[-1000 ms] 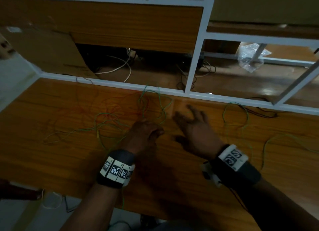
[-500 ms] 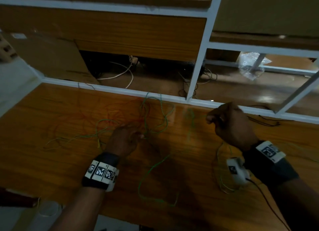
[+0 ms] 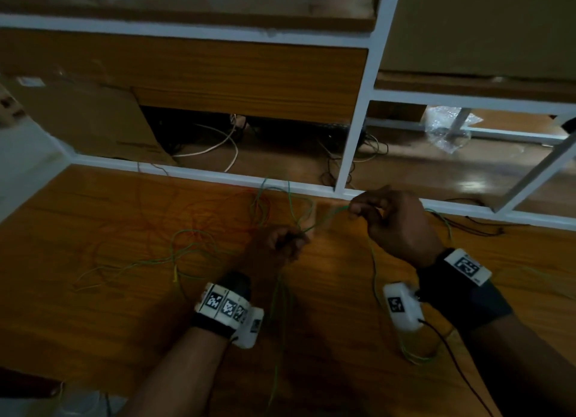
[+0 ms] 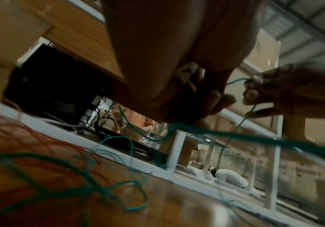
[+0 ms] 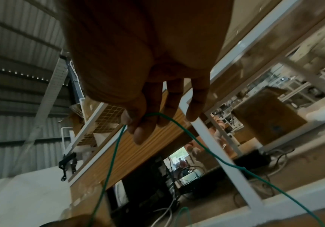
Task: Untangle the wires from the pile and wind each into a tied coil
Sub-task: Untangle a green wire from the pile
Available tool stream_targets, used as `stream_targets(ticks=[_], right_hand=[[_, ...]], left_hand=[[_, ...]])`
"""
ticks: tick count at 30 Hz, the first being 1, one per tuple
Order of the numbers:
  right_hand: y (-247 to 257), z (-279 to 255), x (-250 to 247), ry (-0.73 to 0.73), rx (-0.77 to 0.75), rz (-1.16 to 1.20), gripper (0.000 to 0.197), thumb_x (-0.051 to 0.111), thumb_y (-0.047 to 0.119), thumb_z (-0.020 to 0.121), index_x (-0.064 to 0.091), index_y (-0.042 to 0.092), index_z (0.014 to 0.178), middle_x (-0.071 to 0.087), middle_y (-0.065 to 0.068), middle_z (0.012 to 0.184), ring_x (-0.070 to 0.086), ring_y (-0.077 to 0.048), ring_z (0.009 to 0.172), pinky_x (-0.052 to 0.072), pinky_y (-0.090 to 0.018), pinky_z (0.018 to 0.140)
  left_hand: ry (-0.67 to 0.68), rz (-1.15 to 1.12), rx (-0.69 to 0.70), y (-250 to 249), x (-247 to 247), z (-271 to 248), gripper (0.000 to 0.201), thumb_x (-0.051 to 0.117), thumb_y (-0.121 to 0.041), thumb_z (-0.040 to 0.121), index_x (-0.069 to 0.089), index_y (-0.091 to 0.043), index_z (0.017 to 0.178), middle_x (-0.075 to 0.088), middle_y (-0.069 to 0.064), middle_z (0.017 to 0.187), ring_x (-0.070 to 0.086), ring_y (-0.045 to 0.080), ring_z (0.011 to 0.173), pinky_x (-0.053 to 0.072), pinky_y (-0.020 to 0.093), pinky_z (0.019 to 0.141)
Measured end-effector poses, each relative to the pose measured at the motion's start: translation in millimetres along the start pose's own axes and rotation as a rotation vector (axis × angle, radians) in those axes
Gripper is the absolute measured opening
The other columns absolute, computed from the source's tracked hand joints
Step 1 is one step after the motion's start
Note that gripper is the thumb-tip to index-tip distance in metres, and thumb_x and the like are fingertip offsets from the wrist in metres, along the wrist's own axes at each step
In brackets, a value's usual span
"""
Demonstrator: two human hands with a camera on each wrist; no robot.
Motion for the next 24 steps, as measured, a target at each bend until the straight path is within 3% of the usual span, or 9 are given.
stream_targets(ticks=[4,8,10,12,13,14,16,20,24], right_hand=[[-21,1,-18,-0.075,0.042,-0.076,0.033,0.066,0.003,0.095,0.071,0.026,0.072,0.07,0.015,0.082,0.056,0.021,0.078,0.037,-0.001,0.066],[-36,-6,-9,-0.071,0.152,-0.163,0.032,0.066,0.013,0.095,0.069,0.037,0.074,0.073,0.011,0.081,0.061,0.002,0.066,0.043,-0.021,0.057],[-32,-8,-1,0.007,0.221,-0.239,0.016,0.068,0.014,0.094,0.074,0.029,0.094,0.074,0.0,0.089,0.066,-0.013,0.074,0.042,-0.021,0.057],[-22,-10,13,0.224,0.27,-0.5,0.054,0.071,0.032,0.093,0.054,0.02,0.143,0.062,-0.013,0.136,0.055,-0.036,0.126,0.053,-0.039,0.091],[-13,-12,21,0.324,0.258,-0.591,0.08,0.069,0.046,0.092,0.031,0.02,0.157,0.041,-0.012,0.158,0.032,-0.039,0.146,0.038,-0.052,0.111],[1,-13,30,0.363,0.2,-0.634,0.094,0.065,0.055,0.091,0.015,0.021,0.162,0.02,-0.009,0.168,0.012,-0.038,0.154,0.021,-0.059,0.12],[30,-14,54,0.389,0.024,-0.645,0.091,0.062,0.061,0.09,0.018,0.025,0.162,0.011,-0.005,0.171,-0.005,-0.038,0.157,0.005,-0.067,0.122],[47,-13,92,0.386,-0.097,-0.649,0.037,0.069,0.031,0.088,0.068,0.037,0.123,0.068,0.002,0.13,0.021,-0.04,0.153,0.017,-0.073,0.114],[42,-5,81,0.332,-0.062,-0.53,0.033,0.064,0.018,0.078,0.075,0.032,0.105,0.071,0.0,0.093,0.048,-0.034,0.125,0.038,-0.056,0.099]], left_hand=[[-0.043,0.13,-0.054,10,-39,-4,0.005,0.071,-0.024,0.09,0.071,-0.027,0.094,0.074,0.002,0.085,0.07,0.013,0.078,0.055,0.024,0.072],[-0.01,0.436,-0.029,12,-57,0,0.006,0.071,-0.031,0.09,0.071,-0.035,0.095,0.073,-0.01,0.09,0.066,0.0,0.08,0.05,0.015,0.068],[-0.031,0.534,0.003,9,-56,0,0.01,0.069,-0.03,0.091,0.072,-0.03,0.1,0.069,-0.011,0.093,0.061,0.0,0.081,0.046,0.017,0.068],[-0.043,0.606,0.061,3,-49,0,0.016,0.068,-0.023,0.092,0.074,-0.02,0.106,0.065,-0.01,0.092,0.057,0.002,0.081,0.042,0.011,0.066],[-0.031,0.629,0.082,-1,-44,0,0.017,0.067,-0.02,0.093,0.074,-0.015,0.108,0.065,-0.007,0.092,0.057,0.004,0.082,0.04,0.008,0.067],[-0.01,0.647,0.106,-3,-38,1,0.018,0.067,-0.017,0.093,0.074,-0.012,0.109,0.067,-0.004,0.093,0.057,0.006,0.083,0.04,0.007,0.068],[0.029,0.664,0.139,-8,-26,2,0.018,0.065,-0.012,0.093,0.073,-0.013,0.109,0.071,-0.001,0.096,0.058,0.006,0.08,0.046,0.017,0.071],[0.02,0.725,0.221,-12,-20,4,0.017,0.063,-0.012,0.092,0.073,-0.018,0.104,0.072,0.0,0.091,0.063,0.016,0.078,0.046,0.025,0.066],[-0.005,0.706,0.269,-15,-26,2,0.023,0.064,-0.019,0.095,0.071,-0.015,0.116,0.072,0.004,0.113,0.065,0.019,0.1,0.045,0.022,0.082]])
Point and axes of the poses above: each hand's wrist, its own z-axis towards the middle knuckle, its own x-axis out of the palm, y = z × x, the point moved 3 cm from there along z, towards the middle knuckle
